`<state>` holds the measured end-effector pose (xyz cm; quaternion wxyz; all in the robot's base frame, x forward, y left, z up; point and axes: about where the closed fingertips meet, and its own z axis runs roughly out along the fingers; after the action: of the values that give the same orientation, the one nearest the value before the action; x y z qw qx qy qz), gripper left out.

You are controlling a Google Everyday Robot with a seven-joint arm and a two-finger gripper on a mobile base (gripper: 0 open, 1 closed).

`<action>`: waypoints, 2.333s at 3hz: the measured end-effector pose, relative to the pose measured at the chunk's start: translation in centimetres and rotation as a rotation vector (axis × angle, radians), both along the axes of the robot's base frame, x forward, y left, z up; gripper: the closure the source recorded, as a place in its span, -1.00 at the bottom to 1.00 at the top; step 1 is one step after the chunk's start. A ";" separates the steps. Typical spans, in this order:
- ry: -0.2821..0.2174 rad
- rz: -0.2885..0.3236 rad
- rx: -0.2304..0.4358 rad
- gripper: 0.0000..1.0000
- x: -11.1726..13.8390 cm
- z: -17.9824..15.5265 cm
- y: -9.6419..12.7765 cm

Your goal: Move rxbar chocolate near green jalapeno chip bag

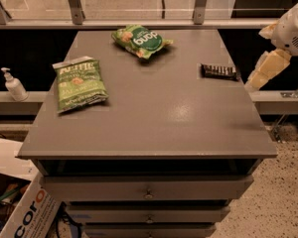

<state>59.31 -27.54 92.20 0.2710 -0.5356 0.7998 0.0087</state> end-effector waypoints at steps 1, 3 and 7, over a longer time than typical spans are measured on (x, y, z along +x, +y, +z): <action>-0.004 -0.001 0.001 -1.00 0.1 0.0 0.0; 0.058 -0.065 0.286 -1.00 2.4 -3.6 2.1; -0.051 -0.115 0.509 -1.00 8.4 -8.6 2.4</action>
Offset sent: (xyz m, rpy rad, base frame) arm 0.0289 0.0114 -0.0257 0.3572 0.0852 -0.0916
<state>67.69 -25.10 83.59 0.4173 -0.4036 0.7939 0.1807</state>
